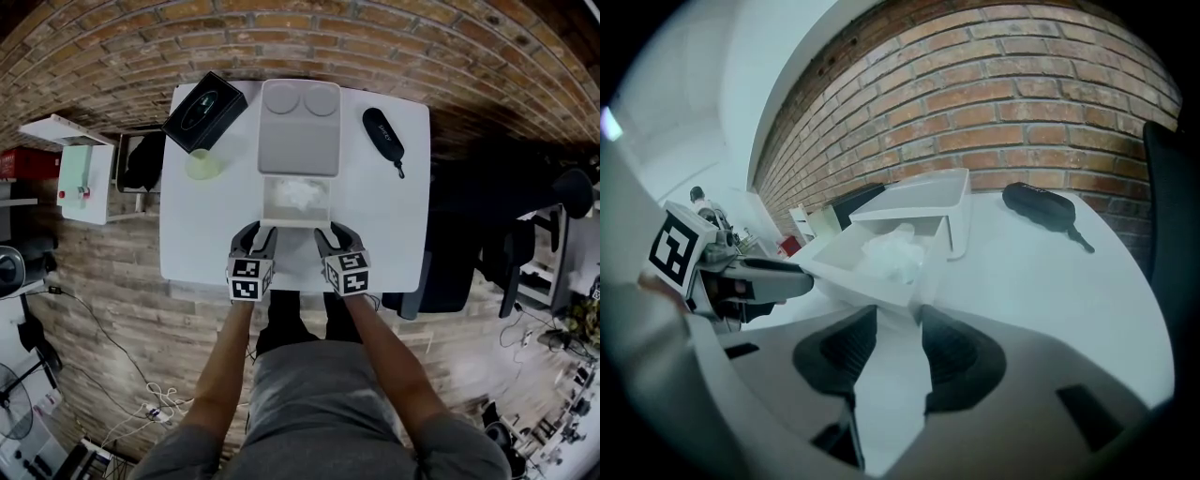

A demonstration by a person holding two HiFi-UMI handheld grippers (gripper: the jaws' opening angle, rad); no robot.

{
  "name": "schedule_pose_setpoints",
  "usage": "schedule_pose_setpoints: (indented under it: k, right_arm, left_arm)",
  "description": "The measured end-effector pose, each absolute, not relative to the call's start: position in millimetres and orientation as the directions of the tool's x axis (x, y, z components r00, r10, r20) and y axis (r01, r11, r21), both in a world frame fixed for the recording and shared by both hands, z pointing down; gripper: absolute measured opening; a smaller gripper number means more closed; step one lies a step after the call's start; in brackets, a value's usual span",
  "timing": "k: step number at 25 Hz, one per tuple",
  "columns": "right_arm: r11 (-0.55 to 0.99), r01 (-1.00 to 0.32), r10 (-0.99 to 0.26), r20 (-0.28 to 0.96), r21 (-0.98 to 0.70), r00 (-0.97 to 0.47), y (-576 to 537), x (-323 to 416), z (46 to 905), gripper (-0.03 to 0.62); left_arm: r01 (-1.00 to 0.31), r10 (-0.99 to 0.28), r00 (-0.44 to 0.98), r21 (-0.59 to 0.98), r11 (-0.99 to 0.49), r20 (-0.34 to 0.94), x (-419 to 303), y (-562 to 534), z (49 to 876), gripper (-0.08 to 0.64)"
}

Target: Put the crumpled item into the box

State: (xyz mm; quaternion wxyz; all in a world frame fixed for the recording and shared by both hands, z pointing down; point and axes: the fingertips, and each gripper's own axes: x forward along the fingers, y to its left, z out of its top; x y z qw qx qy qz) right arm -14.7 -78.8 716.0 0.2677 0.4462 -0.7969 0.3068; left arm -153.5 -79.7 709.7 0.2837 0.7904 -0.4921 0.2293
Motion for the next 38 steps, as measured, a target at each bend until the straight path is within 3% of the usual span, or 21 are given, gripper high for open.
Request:
schedule_pose_setpoints:
  k: [38]
  right_arm:
    - [0.386, -0.879, -0.567, 0.680, -0.279, -0.465, -115, -18, 717, 0.164]
  left_arm:
    - [-0.907, -0.660, 0.417, 0.246, -0.341, 0.625, -158, -119, 708, 0.155]
